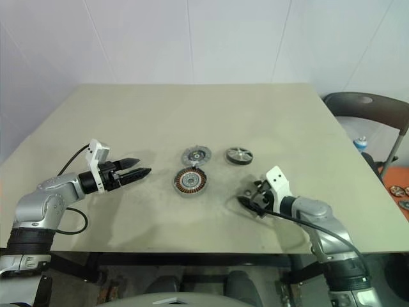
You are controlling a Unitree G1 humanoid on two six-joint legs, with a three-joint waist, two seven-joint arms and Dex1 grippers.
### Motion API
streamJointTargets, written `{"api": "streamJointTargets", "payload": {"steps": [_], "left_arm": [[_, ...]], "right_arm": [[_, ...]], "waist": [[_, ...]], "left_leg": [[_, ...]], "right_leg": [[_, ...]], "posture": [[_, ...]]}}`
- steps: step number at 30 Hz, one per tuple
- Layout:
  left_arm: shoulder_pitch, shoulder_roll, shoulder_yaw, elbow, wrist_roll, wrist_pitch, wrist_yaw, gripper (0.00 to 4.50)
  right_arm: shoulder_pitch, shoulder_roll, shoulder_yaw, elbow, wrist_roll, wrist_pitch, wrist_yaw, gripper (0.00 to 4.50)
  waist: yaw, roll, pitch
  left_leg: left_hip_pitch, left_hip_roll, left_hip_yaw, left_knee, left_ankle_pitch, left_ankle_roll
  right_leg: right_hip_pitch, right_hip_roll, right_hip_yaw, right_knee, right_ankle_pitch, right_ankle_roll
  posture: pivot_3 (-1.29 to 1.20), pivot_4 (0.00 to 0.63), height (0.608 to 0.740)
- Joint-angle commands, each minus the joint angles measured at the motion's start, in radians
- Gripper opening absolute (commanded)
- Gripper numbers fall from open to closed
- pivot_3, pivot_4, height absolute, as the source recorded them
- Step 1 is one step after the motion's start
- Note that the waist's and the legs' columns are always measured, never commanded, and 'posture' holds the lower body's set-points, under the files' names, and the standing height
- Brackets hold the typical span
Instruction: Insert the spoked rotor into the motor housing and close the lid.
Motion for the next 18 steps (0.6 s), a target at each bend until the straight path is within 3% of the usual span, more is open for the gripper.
{"api": "streamJointTargets", "payload": {"steps": [1,18], "left_arm": [[-0.03,0.015,0.03,-0.017,-0.014,-0.015,-0.006,4.26],[-0.008,0.021,0.034,-0.061,-0.025,0.008,-0.011,4.26]], "right_arm": [[-0.031,0.001,0.008,0.006,-0.015,-0.035,-0.001,4.49],[-0.029,0.0,0.009,0.02,-0.019,-0.048,0.004,4.49]], "waist": [[0.0,0.0,0.0],[0.001,0.0,0.0]], "left_leg": [[0.0,0.0,0.0,0.0,0.0,0.0],[0.0,0.0,0.0,0.0,0.0,0.0]], "right_leg": [[0.0,0.0,0.0,0.0,0.0,0.0],[0.0,0.0,0.0,0.0,0.0,0.0]], "posture": [[0.0,0.0,0.74],[0.0,0.0,0.74]]}}
